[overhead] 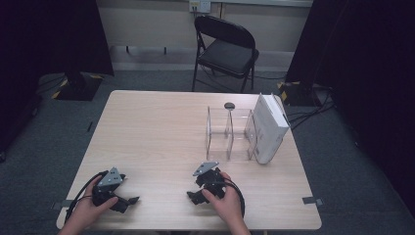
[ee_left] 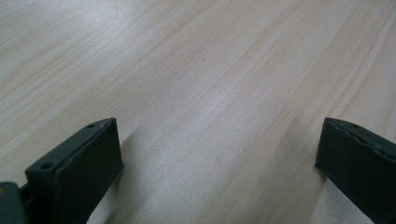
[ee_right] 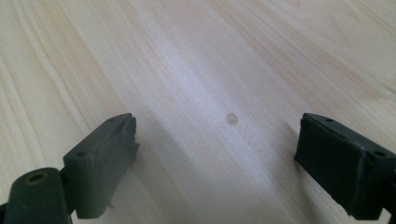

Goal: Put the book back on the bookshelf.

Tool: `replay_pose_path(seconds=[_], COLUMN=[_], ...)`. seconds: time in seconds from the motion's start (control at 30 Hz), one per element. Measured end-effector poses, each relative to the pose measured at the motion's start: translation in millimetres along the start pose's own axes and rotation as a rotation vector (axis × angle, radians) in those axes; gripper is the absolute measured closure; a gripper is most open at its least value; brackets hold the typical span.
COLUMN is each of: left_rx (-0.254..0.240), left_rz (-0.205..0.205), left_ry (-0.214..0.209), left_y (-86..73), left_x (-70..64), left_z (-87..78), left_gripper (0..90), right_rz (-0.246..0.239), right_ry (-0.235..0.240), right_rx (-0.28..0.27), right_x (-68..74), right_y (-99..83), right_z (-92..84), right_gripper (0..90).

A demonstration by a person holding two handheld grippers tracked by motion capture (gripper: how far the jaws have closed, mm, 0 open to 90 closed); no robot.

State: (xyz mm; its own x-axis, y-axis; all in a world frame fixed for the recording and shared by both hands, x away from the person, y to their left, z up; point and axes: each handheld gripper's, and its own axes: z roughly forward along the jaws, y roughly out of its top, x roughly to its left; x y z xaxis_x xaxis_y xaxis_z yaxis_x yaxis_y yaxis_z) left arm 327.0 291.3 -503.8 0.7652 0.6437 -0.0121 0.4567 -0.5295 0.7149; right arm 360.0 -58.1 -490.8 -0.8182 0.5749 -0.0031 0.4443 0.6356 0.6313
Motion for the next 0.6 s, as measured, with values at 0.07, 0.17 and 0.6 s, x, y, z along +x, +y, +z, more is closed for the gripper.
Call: replay_pose_path(seconds=[0.07, 0.17, 0.6], left_rx=[0.0, -0.002, 0.0], left_rz=[0.009, 0.004, -0.002], left_ry=[0.004, 0.006, 0.003], left_y=[0.1, 0.0, -0.2], left_x=[0.4, 0.0, -0.4], left_z=[-0.3, -0.2, -0.2], left_gripper=[0.0, 0.0, 0.0], right_rz=[0.006, 0.007, 0.018], right_ry=[-0.001, -0.009, -0.01], right_rx=[-0.024, -0.046, -0.117], right_x=[0.8, 1.2, 2.4], right_y=[-2.4, -4.8, -13.9], right_z=[0.5, 0.9, 1.1], right_gripper=[11.0, 10.9, 10.8])
